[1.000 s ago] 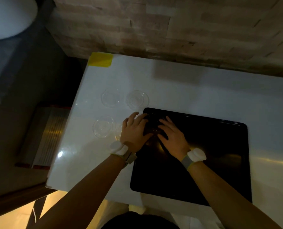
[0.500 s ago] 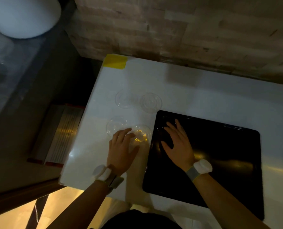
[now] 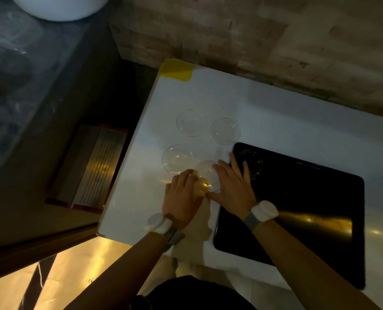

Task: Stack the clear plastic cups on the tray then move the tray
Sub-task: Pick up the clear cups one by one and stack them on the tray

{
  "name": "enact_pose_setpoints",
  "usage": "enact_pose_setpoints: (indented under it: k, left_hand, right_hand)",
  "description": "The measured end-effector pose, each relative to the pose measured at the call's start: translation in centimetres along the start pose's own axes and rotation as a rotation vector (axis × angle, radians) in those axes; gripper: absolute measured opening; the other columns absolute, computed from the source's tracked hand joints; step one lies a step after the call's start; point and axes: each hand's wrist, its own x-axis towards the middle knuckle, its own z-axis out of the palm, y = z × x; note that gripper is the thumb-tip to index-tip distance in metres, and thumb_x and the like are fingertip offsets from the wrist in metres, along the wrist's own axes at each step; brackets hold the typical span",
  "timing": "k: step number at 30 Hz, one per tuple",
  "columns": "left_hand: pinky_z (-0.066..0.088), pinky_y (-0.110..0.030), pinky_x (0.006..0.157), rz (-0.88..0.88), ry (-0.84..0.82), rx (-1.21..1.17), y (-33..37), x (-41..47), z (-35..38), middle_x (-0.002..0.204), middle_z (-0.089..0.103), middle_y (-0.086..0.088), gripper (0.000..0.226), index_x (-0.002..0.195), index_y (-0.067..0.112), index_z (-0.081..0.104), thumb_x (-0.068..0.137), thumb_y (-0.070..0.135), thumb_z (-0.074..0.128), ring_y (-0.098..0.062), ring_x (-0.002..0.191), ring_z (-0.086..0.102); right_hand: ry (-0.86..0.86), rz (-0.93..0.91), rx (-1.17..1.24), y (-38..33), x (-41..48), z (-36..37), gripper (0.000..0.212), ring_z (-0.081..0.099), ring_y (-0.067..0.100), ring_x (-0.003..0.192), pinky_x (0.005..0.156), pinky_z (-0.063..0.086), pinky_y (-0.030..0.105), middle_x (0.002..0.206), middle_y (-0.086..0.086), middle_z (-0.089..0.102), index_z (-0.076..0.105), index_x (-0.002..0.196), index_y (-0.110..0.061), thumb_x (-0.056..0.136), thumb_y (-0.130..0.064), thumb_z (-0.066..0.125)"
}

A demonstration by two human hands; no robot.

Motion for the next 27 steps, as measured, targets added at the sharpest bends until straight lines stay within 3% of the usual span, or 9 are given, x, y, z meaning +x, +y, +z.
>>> enact_pose_setpoints:
  k: [6,11,17,21,27]
  left_hand:
    - [0.04,-0.042,0.095,-0.02,-0.008,-0.104,-0.3,0.3,0.2,0.147,0.045,-0.011,0.054,0.126,0.012,0.055,0.078,0.029,0.073,-0.033,0.125,0.045]
    - [0.045,-0.043,0.098,0.032,0.006,-0.197,-0.9,-0.1,-0.4,0.146,0.045,-0.018,0.054,0.129,0.01,0.055,0.081,0.024,0.074,-0.036,0.119,0.052]
    - [0.047,-0.03,0.093,0.162,0.094,-0.207,-1.0,-0.7,-1.6,0.143,0.051,-0.01,0.051,0.127,0.017,0.061,0.079,0.026,0.077,-0.025,0.109,0.061]
    - [0.053,-0.037,0.092,0.226,0.068,-0.221,1.0,0.1,-1.5,0.141,0.053,-0.009,0.047,0.123,0.017,0.064,0.079,0.026,0.078,-0.026,0.111,0.062]
    - [0.053,-0.036,0.087,0.313,0.02,-0.251,4.9,2.2,-0.8,0.136,0.058,-0.011,0.05,0.121,0.013,0.065,0.075,0.021,0.081,-0.029,0.106,0.065]
  right_hand:
    - [0.085,-0.03,0.038,-0.7,-0.4,0.2,0.065,0.025,0.031,0.144,0.116,0.013,0.056,0.139,0.011,0.053,0.056,0.127,-0.012,0.076,-0.052,0.064]
    - [0.191,-0.036,0.094,-1.4,-0.7,0.4,0.062,0.035,0.03,0.14,0.112,0.024,0.057,0.135,0.009,0.058,0.062,0.119,-0.013,0.076,-0.058,0.063]
    - [0.236,-0.087,0.212,-0.3,-2.6,0.2,0.053,0.037,0.029,0.138,0.111,0.026,0.055,0.145,0.009,0.048,0.062,0.122,-0.024,0.082,-0.057,0.06]
    - [0.199,-0.024,0.27,1.4,-4.1,-0.5,0.05,0.041,0.029,0.134,0.111,0.028,0.051,0.148,0.009,0.043,0.058,0.125,-0.029,0.083,-0.056,0.06]
    - [0.211,0.094,0.357,4.8,-5.9,-1.4,0.059,0.042,0.032,0.132,0.109,0.027,0.043,0.149,0.011,0.042,0.057,0.13,-0.022,0.078,-0.043,0.073]
